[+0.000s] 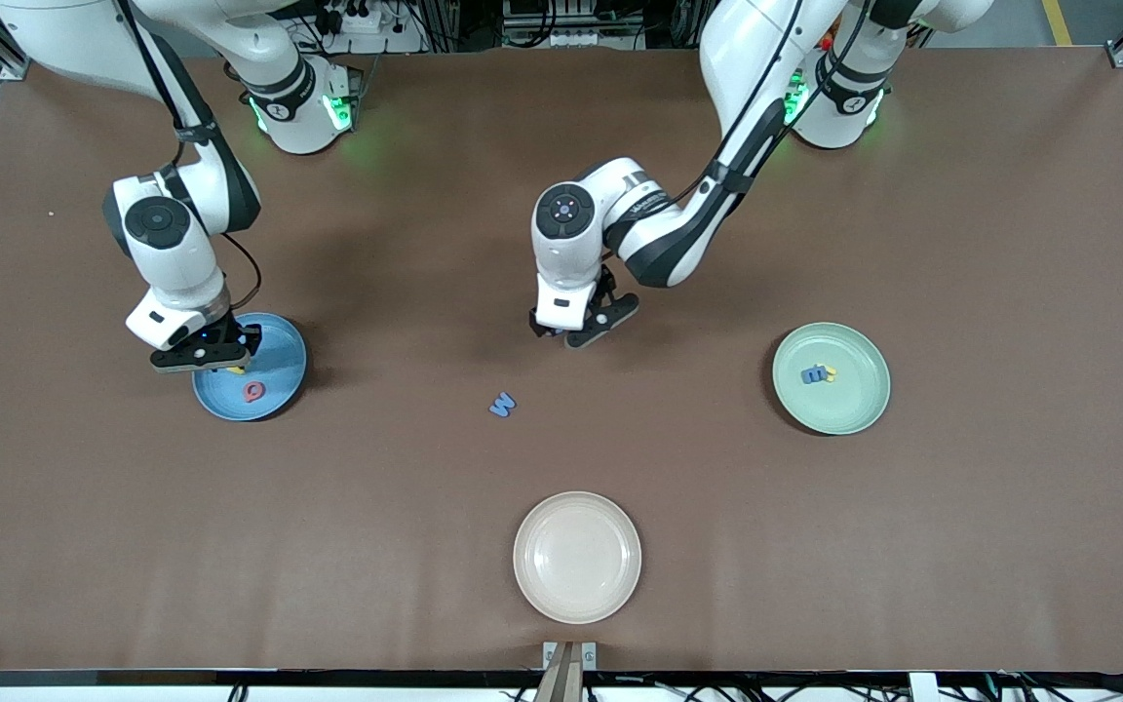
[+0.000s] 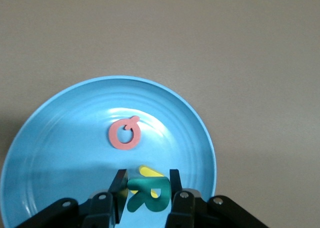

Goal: Sort uppercase to blue plate, lowercase to green plate

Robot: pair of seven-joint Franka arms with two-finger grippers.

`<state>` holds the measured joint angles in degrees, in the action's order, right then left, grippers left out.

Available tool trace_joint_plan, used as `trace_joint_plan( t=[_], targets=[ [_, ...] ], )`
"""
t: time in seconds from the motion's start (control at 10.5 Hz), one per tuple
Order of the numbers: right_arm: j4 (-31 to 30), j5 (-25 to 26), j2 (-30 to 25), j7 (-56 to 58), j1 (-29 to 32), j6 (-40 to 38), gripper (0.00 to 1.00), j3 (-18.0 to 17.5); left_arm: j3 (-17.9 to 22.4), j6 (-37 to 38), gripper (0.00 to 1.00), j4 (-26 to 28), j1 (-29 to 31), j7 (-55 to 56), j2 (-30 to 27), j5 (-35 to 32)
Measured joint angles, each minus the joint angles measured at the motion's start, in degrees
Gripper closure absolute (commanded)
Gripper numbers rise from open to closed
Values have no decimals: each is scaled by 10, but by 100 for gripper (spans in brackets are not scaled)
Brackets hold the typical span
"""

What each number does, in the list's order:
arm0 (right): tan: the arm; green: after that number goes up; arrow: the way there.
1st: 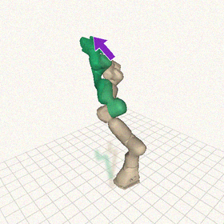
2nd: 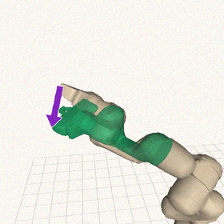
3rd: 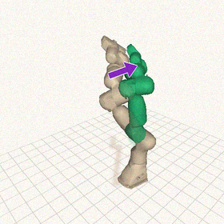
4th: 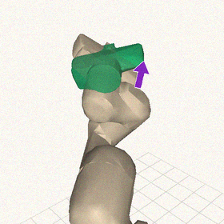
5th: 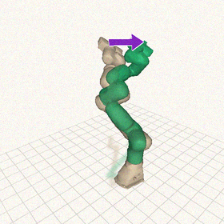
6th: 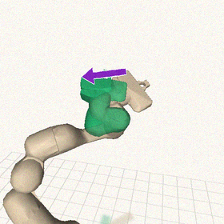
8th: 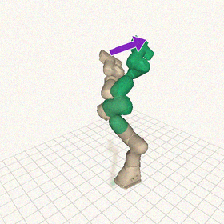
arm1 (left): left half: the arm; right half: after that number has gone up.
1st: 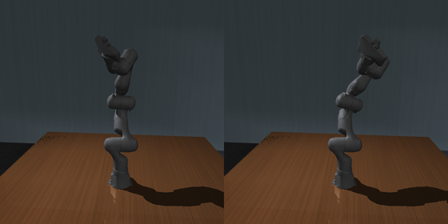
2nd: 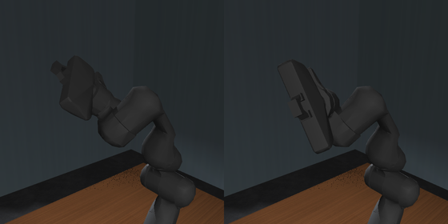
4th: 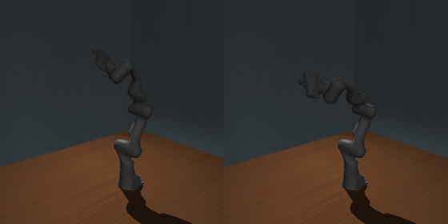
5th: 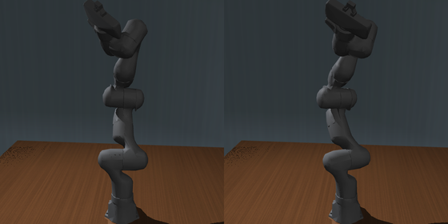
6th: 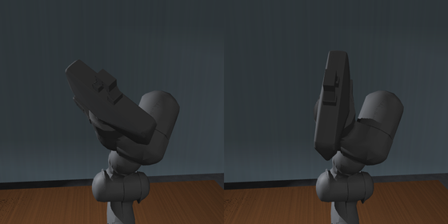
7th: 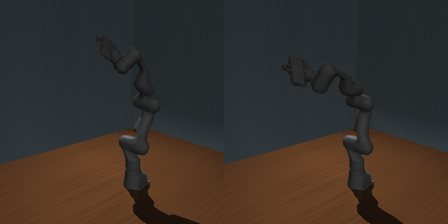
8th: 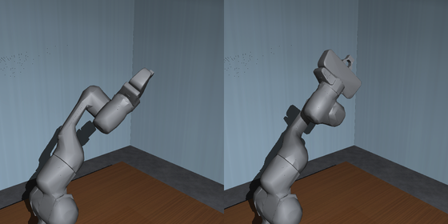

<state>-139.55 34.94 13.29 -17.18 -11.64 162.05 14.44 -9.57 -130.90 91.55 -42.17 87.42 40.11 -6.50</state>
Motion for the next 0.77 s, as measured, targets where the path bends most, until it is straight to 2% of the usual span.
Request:
trace_joint_plan(
  t=[0.19,0.57,0.77],
  targets=[
    [0,-1,0,-5,-3,0,35,-2,0,-30,0,-7,-13,4,11,0],
    [0,-3,0,-17,-4,0,37,-4,0,-53,0,-12,-26,14,36,0],
    [0,-32,0,-18,-11,1,39,-6,0,-54,0,-13,-26,15,45,0]
  ],
)
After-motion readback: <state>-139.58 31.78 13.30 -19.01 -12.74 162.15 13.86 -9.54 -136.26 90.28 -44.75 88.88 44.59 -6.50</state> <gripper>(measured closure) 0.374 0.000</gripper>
